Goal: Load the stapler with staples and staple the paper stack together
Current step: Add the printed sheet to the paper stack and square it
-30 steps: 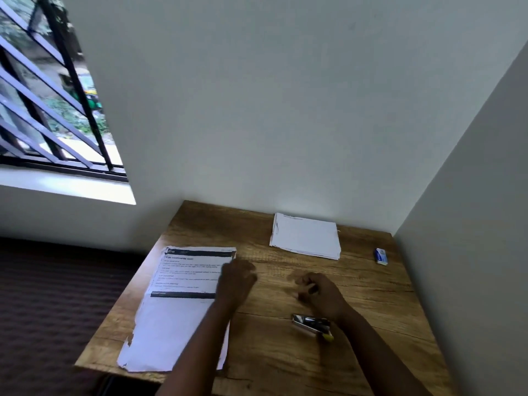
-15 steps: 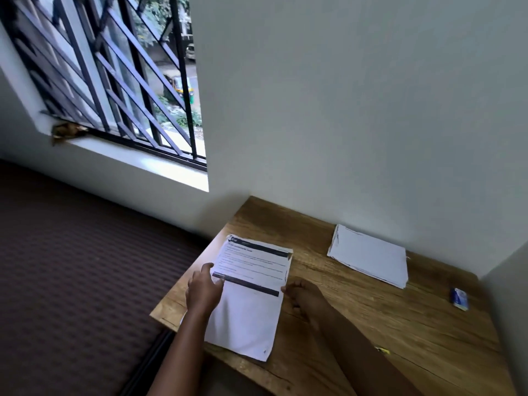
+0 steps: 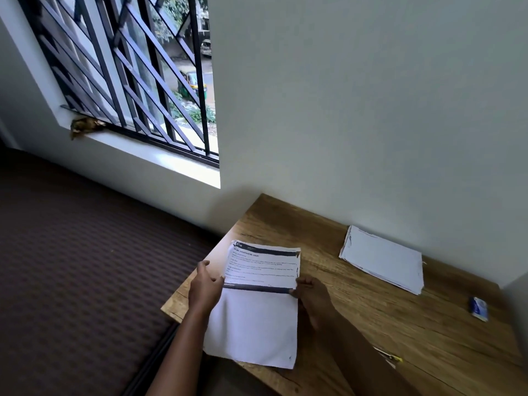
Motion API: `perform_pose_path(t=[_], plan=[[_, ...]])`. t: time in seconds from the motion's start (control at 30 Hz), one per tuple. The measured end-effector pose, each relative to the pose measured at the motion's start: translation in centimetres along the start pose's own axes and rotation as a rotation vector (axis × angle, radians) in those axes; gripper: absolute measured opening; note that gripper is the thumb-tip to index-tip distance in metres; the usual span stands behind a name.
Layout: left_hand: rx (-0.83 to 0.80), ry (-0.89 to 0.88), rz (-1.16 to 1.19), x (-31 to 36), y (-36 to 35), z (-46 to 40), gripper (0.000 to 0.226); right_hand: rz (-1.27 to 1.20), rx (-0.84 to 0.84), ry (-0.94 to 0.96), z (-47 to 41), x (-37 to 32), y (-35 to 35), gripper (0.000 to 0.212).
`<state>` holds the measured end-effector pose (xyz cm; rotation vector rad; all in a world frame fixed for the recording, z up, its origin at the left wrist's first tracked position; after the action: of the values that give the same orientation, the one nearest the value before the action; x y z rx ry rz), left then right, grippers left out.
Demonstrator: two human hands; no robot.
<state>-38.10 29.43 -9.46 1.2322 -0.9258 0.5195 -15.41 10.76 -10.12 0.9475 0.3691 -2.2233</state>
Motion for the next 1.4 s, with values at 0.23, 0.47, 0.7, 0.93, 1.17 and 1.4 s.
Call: perform_pose_path(t=[0.23,0.47,0.7,0.93,1.17,1.4], plan=[[-0.038,-0.029,0.169,2.2,-2.1,-0.4,0.062,-0.149,0.041,0.079,-0.5,-2.1,3.5,0.034],[-0.157,-0.089,0.475,8.6,-6.4,-0.4,0.040,-0.004,0.060,0.229,1.7,-5.5,8.3,0.040],[-0.513,-0.384,0.419,17.2,-12.0,2.2,0.033,0.213,0.226,0.419,6.1,-8.3,14.8,0.027],[-0.403,-0.612,0.324,23.4,-14.7,4.9,0.014,0.290,0.499,0.544,9.2,-9.9,19.4,0.012],[-0.368,-0.752,0.208,26.3,-16.2,6.3,0.013,0.386,0.717,0.673,11.4,-10.3,22.8,0.009],[-0.336,-0.910,0.000,28.8,-17.6,9.4,0.007,0.553,0.680,0.806,12.5,-11.7,19.9,0.006]])
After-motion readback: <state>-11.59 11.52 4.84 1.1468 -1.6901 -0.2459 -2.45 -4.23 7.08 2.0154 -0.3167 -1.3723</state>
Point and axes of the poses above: each hand's wrist, its own z-axis away from the middle knuckle, its own y-axis out of the back of the hand, x = y × z, the point moved 10 cm from there along -z, towards the middle knuckle, and after that the axes turned 12 degrees about -y, right-handed, at the moved point
